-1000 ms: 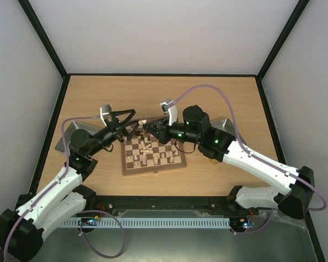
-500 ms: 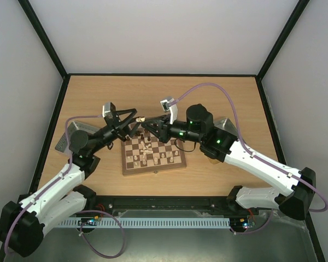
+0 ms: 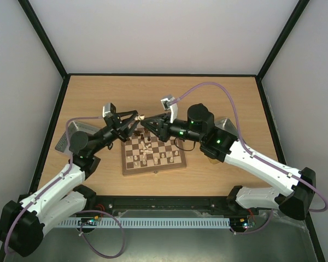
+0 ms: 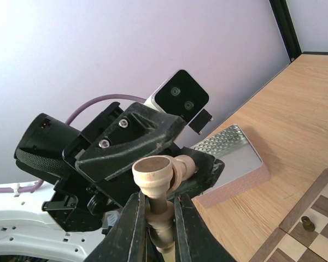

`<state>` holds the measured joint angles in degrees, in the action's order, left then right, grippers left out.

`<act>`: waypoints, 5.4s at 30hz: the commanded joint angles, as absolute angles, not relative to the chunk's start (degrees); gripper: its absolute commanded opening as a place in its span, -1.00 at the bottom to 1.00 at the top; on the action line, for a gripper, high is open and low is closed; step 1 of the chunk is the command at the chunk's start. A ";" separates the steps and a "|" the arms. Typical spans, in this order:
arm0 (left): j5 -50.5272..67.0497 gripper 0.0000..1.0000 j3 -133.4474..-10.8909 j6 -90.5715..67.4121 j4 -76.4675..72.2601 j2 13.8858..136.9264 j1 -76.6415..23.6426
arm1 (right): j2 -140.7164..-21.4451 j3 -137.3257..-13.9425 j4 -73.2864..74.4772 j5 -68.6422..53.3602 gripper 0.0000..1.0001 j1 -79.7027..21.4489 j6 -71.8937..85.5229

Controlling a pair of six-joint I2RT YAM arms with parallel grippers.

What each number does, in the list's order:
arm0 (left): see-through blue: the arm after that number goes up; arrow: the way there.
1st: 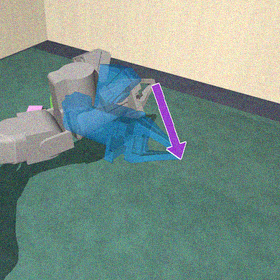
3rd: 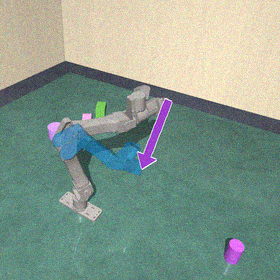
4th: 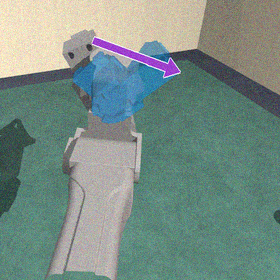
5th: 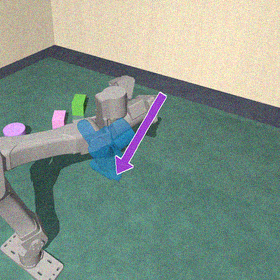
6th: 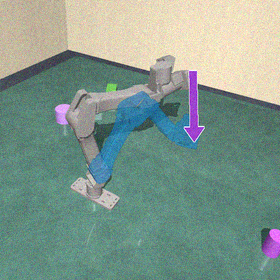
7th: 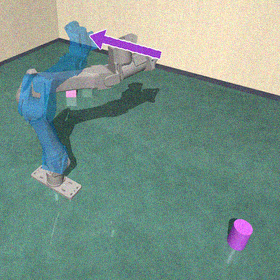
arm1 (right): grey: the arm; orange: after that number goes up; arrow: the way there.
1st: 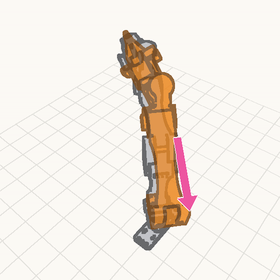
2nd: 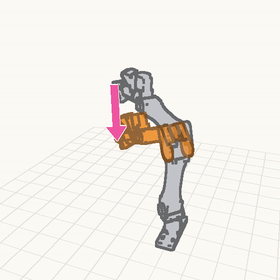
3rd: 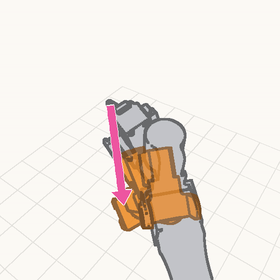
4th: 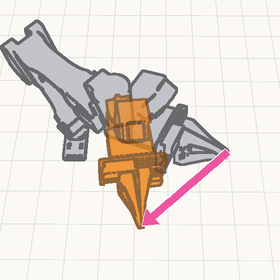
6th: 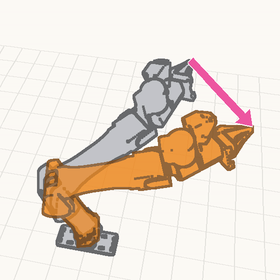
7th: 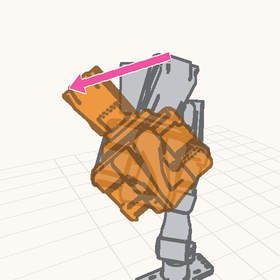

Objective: Set up the chess pieces on the board
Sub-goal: Pick up the chess piece from the chessboard, then place the chess piece on the chessboard.

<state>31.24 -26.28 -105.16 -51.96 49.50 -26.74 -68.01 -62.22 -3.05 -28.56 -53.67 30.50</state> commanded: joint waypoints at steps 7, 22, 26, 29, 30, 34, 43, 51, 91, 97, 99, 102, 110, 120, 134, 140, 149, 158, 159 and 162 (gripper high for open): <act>29.52 -0.71 -26.19 -104.70 -53.22 49.23 -27.06 | -66.71 -61.33 -6.25 -28.63 -0.84 -54.12 31.37; 21.49 -0.83 -35.57 -72.55 -12.70 44.33 -27.46 | -61.83 -59.10 0.13 -11.45 -0.84 -54.13 31.63; 14.81 -0.81 -43.93 -53.52 4.30 47.88 -30.24 | -61.74 -59.27 6.19 2.47 -0.84 -54.14 33.38; 7.32 -0.77 -46.54 -44.10 11.34 50.91 -34.91 | -61.81 -59.39 11.04 14.99 -0.84 -54.12 35.42; 4.56 -0.76 -46.96 -42.10 13.13 52.25 -37.40 | -61.61 -59.26 12.34 18.50 -0.85 -54.12 35.99; -6.12 -0.77 -48.46 -36.03 16.72 57.76 -46.25 | -60.17 -58.31 15.69 28.48 -0.85 -54.12 39.15; -18.51 -0.77 -54.60 -27.58 14.75 73.57 -63.19 | -54.30 -55.26 19.93 39.11 -0.83 -54.04 44.29; -19.42 -0.76 -61.06 -22.85 12.27 88.06 -69.84 | -49.14 -53.64 22.33 42.66 -0.80 -53.95 46.73; -22.99 -0.66 -56.86 -22.37 2.01 100.40 -69.20 | -49.26 -52.89 22.23 41.57 -0.76 -53.73 46.49; -22.20 -0.62 -57.00 -22.13 1.69 100.76 -68.89 | -49.13 -52.97 22.41 41.64 -0.76 -53.70 46.33; -22.23 -0.60 -57.04 -22.15 1.67 100.90 -68.83 | -49.09 -52.99 22.49 41.58 -0.76 -53.70 46.32; -22.56 -0.58 -56.99 -22.15 1.71 101.04 -68.69 | -49.04 -52.95 22.48 41.51 -0.76 -53.61 46.33; -23.17 -0.56 -57.29 -22.05 2.37 100.88 -68.64 | -49.04 -52.93 22.50 41.11 -0.76 -53.51 46.36; -19.42 -0.34 -59.06 -23.59 4.22 91.24 -67.14 | -48.43 -52.16 19.91 35.01 -0.77 -53.53 42.81; 2.77 0.24 -54.35 -36.40 3.70 65.94 -47.73 | -50.40 -48.99 4.08 -0.08 -0.83 -53.50 23.78; 21.42 0.60 -52.96 -42.80 -0.22 59.11 -39.12 | -53.23 -49.79 0.93 -12.29 -0.83 -53.50 17.66; 42.55 0.52 -52.05 -45.36 -3.88 58.91 -34.03 | -57.13 -53.52 3.53 -16.03 -0.82 -53.48 13.86; 46.67 0.09 -52.73 -42.05 0.44 60.17 -34.02 | -58.41 -54.89 5.58 -15.65 -0.82 -53.51 12.46; 46.74 0.08 -52.73 -42.36 0.33 60.61 -34.01 | -58.56 -55.00 5.79 -16.05 -0.82 -53.46 12.34; 47.21 0.03 -52.68 -44.18 -1.08 61.44 -33.97 | -59.12 -55.29 6.63 -16.70 -0.82 -53.46 11.37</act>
<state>44.38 -52.03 -42.92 -0.45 60.23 -34.20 -58.37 -52.99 4.67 -15.18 -53.58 13.45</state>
